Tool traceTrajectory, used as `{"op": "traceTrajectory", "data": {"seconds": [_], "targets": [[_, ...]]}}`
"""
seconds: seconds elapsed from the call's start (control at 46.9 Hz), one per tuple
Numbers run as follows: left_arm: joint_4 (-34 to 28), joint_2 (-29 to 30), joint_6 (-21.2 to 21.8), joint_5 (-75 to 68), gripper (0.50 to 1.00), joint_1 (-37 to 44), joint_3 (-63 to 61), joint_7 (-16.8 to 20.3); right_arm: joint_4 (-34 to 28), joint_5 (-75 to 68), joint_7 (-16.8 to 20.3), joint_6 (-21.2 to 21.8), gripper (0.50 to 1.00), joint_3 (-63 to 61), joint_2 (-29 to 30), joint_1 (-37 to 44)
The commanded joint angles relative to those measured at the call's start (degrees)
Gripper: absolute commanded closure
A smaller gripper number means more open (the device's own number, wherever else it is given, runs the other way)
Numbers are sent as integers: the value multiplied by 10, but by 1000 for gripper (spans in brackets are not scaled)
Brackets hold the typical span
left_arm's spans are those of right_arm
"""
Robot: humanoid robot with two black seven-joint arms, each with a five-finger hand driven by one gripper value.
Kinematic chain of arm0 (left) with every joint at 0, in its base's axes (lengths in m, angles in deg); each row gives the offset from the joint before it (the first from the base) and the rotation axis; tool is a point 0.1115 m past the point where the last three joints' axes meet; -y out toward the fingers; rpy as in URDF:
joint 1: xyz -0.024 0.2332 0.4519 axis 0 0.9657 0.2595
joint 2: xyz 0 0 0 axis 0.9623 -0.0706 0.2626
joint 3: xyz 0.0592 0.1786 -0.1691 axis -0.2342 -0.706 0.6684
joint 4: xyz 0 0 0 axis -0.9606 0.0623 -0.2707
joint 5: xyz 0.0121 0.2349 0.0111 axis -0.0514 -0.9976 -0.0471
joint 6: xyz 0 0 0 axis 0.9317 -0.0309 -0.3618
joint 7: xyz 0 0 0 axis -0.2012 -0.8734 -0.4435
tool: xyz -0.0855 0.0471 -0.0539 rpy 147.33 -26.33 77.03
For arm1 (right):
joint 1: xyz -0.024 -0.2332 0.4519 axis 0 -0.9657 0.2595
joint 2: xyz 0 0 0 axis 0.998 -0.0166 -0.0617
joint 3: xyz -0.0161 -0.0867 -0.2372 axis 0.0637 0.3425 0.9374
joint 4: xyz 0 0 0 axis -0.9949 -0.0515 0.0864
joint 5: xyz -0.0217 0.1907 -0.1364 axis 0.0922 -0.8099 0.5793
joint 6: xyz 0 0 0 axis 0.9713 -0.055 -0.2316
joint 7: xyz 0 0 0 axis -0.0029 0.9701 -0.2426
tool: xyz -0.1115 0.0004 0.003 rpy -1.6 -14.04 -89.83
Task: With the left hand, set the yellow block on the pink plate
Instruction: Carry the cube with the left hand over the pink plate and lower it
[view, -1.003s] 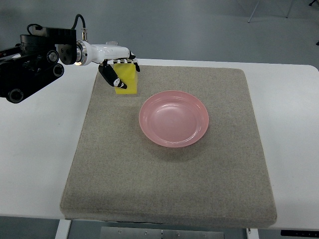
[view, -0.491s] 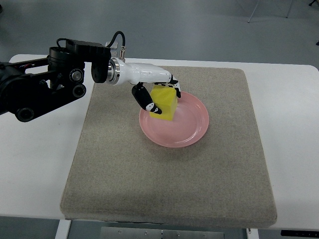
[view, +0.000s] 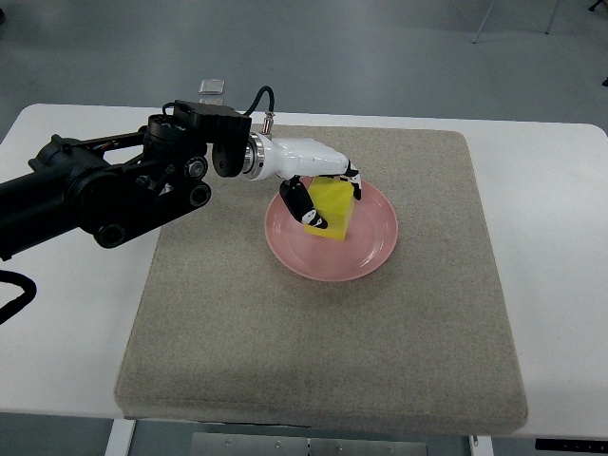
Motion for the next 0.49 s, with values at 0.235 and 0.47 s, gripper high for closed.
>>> {"op": "traceTrajectory", "data": {"seconds": [0.235, 0.47], "targets": [[-1, -3, 0, 4, 703, 4, 1, -1, 0, 0, 1, 0, 576, 0, 0, 0], [-1, -1, 1, 14, 570, 10, 2, -1, 0, 0, 0, 0, 576, 0, 0, 0]]}}
